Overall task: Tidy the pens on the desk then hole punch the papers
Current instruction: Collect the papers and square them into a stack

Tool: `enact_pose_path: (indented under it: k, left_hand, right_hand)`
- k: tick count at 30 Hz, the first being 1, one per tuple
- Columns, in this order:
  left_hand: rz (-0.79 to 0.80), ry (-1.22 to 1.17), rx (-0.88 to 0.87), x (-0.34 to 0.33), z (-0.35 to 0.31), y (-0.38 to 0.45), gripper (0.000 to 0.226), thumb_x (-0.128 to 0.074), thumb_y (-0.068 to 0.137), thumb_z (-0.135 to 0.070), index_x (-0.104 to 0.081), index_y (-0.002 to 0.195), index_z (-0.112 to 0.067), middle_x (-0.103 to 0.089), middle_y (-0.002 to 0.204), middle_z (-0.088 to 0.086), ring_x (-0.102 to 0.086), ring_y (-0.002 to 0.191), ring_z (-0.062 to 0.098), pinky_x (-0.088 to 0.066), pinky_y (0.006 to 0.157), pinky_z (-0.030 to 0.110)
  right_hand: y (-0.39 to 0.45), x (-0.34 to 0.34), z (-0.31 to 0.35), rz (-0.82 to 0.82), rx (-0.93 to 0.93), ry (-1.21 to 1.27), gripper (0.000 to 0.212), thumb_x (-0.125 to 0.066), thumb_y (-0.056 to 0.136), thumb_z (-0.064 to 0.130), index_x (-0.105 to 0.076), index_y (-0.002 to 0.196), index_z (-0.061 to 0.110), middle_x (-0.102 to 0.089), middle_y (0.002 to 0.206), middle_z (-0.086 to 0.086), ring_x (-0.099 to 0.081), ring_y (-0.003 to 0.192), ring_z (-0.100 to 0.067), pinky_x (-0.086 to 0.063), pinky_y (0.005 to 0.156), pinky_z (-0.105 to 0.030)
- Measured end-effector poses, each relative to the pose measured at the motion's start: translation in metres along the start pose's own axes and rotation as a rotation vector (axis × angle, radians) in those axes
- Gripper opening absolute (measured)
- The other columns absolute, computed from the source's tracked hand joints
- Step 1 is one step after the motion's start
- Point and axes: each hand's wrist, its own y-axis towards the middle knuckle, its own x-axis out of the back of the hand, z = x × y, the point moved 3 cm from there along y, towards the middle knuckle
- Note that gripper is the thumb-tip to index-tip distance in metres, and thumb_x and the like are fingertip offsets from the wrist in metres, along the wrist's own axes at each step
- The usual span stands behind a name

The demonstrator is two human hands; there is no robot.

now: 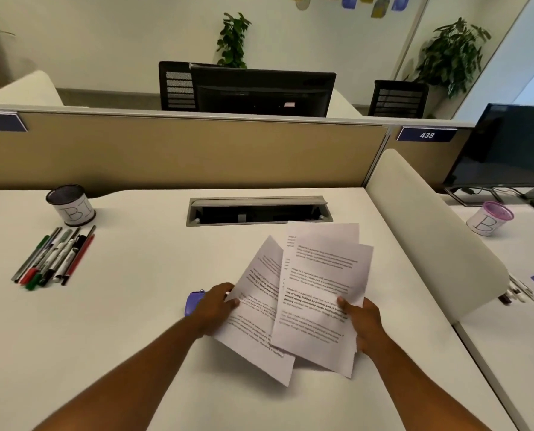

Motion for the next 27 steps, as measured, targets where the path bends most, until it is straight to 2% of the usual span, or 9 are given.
enact_pose_path:
  k: [4, 6, 9, 12, 14, 17, 20, 23, 27]
  left_hand:
    - [0.076, 0.405, -0.140, 0.030, -0.027, 0.019, 0.024, -0.066, 0.091, -0.029, -0.065, 0.112, -0.018, -0.065, 0.120, 0.004, -0.057, 0.101, 0.017, -0.045, 0.086, 0.031]
    - [0.089, 0.598, -0.187, 0.037, -0.041, 0.026, 0.029, -0.066, 0.090, -0.033, -0.065, 0.117, -0.021, -0.065, 0.123, 0.002, -0.060, 0.109, 0.020, -0.048, 0.091, 0.035]
    - [0.074, 0.833, -0.269, 0.035, -0.057, 0.030, 0.026, -0.062, 0.090, -0.035, -0.066, 0.115, -0.027, -0.068, 0.118, -0.003, -0.063, 0.107, 0.020, -0.048, 0.083, 0.034]
    - [0.034, 1.037, -0.393, 0.022, -0.068, 0.033, 0.013, -0.061, 0.090, -0.028, -0.070, 0.100, -0.025, -0.072, 0.105, -0.002, -0.064, 0.098, 0.021, -0.043, 0.080, 0.034]
    - [-0.012, 1.120, -0.472, 0.013, -0.073, 0.032, 0.016, -0.062, 0.090, -0.024, -0.070, 0.103, -0.025, -0.070, 0.105, -0.002, -0.058, 0.103, 0.023, -0.038, 0.084, 0.036]
    - [-0.230, 1.051, -0.549, 0.001, -0.075, 0.027, 0.035, -0.070, 0.086, -0.027, -0.066, 0.120, -0.025, -0.064, 0.119, 0.001, -0.055, 0.116, 0.026, -0.039, 0.103, 0.043]
    - [-0.474, 0.868, -0.519, -0.012, -0.065, 0.012, 0.034, -0.079, 0.076, -0.021, -0.065, 0.106, -0.017, -0.064, 0.104, 0.004, -0.058, 0.096, 0.024, -0.046, 0.084, 0.036]
    - [-0.321, 0.830, -0.428, -0.039, -0.042, 0.004, 0.021, -0.069, 0.085, -0.034, -0.063, 0.098, -0.019, -0.067, 0.098, 0.001, -0.058, 0.089, 0.019, -0.046, 0.078, 0.033]
    - [-0.116, 0.749, -0.311, -0.062, -0.019, -0.001, 0.041, -0.062, 0.086, -0.052, -0.057, 0.114, -0.023, -0.058, 0.115, -0.002, -0.055, 0.103, 0.019, -0.047, 0.085, 0.033]
  right_hand:
    - [0.007, 0.012, 0.023, 0.069, 0.070, -0.102, 0.038, -0.081, 0.084, 0.013, -0.068, 0.119, 0.008, -0.078, 0.109, -0.013, -0.074, 0.098, -0.036, -0.058, 0.092, -0.056]
    - [0.010, 0.015, 0.037, 0.149, 0.102, -0.216, 0.038, -0.083, 0.082, 0.014, -0.070, 0.117, 0.007, -0.080, 0.103, -0.012, -0.077, 0.092, -0.034, -0.061, 0.088, -0.052]
    - [0.013, 0.018, 0.053, 0.252, 0.142, -0.389, 0.033, -0.083, 0.083, 0.024, -0.072, 0.112, 0.011, -0.081, 0.096, -0.010, -0.079, 0.083, -0.031, -0.065, 0.076, -0.047]
    - [0.013, 0.022, 0.064, 0.291, 0.204, -0.476, 0.032, -0.080, 0.086, 0.030, -0.069, 0.111, 0.013, -0.080, 0.098, -0.009, -0.078, 0.084, -0.031, -0.065, 0.077, -0.047]
    - [0.011, 0.024, 0.067, 0.320, 0.223, -0.493, 0.035, -0.080, 0.085, 0.033, -0.067, 0.111, 0.012, -0.080, 0.098, -0.009, -0.078, 0.084, -0.032, -0.065, 0.075, -0.046]
    - [0.013, 0.033, 0.066, 0.324, 0.217, -0.511, 0.034, -0.079, 0.086, 0.031, -0.067, 0.111, 0.011, -0.080, 0.098, -0.010, -0.079, 0.083, -0.031, -0.065, 0.073, -0.044]
    - [0.018, 0.043, 0.059, 0.277, 0.184, -0.533, 0.033, -0.080, 0.085, 0.031, -0.068, 0.109, 0.011, -0.080, 0.097, -0.009, -0.079, 0.082, -0.030, -0.065, 0.073, -0.043]
    - [0.020, 0.045, 0.049, 0.252, 0.158, -0.528, 0.034, -0.081, 0.084, 0.034, -0.069, 0.109, 0.014, -0.080, 0.096, -0.008, -0.079, 0.080, -0.028, -0.065, 0.070, -0.041]
    - [0.023, 0.036, 0.045, 0.230, 0.124, -0.527, 0.028, -0.079, 0.087, 0.029, -0.070, 0.110, 0.017, -0.080, 0.099, -0.007, -0.079, 0.081, -0.026, -0.065, 0.075, -0.043]
